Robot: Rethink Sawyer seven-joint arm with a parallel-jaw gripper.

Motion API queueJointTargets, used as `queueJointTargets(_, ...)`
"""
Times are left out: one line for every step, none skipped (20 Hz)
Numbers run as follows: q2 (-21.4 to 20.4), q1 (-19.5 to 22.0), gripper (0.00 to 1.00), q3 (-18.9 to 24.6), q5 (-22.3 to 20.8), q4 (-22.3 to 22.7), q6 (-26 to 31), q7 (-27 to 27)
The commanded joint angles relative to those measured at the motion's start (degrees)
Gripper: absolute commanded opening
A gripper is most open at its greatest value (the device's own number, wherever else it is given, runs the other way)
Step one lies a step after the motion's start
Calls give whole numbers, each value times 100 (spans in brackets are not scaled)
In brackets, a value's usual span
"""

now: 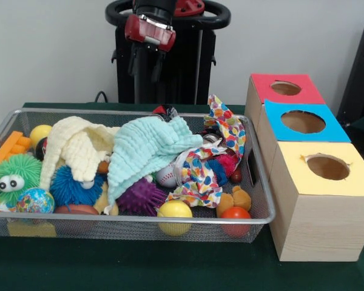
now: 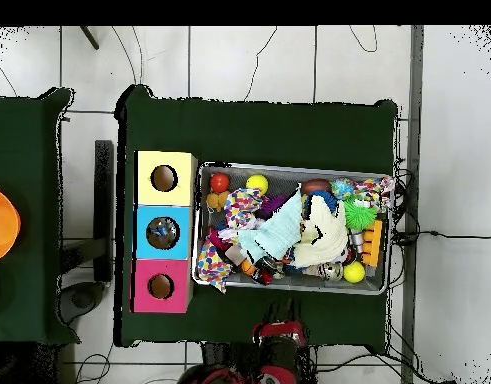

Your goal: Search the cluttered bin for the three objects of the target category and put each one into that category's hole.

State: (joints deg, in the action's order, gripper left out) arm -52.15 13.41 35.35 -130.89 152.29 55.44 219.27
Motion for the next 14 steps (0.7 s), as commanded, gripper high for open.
queueJointTargets(-611,654,100,-263,557,-579,-1357,-560)
queueJointTargets(-999,743,100,-217,447,-437,-1616,-464)
queueJointTargets(-1378,876,100,-289,578,-454,-2058,-622)
queueJointTargets(-1557,1000,100,-497,941,-622,-2490,-1060)
queueJointTargets(-1736,1124,100,-704,1303,-789,-2921,-1498)
queueJointTargets(-1839,1233,100,-808,1603,-896,-3184,-1763)
queueJointTargets(-1896,1338,100,-856,1772,-951,-3396,-1876)
queueJointTargets(-1988,1407,100,-852,1908,-972,-3553,-1917)
queueJointTargets(-2113,1497,100,-801,2006,-933,-3735,-1793)
queueJointTargets(-2304,1553,100,-677,1961,-831,-3892,-1486)
queueJointTargets(-2420,1580,100,-609,2045,-772,-4021,-1382)
queueJointTargets(-2507,1599,100,-559,2095,-714,-4119,-1316)
queueJointTargets(-2539,1586,100,-523,2141,-683,-4186,-1300)
queueJointTargets(-2516,1570,100,-509,2169,-649,-4220,-1285)
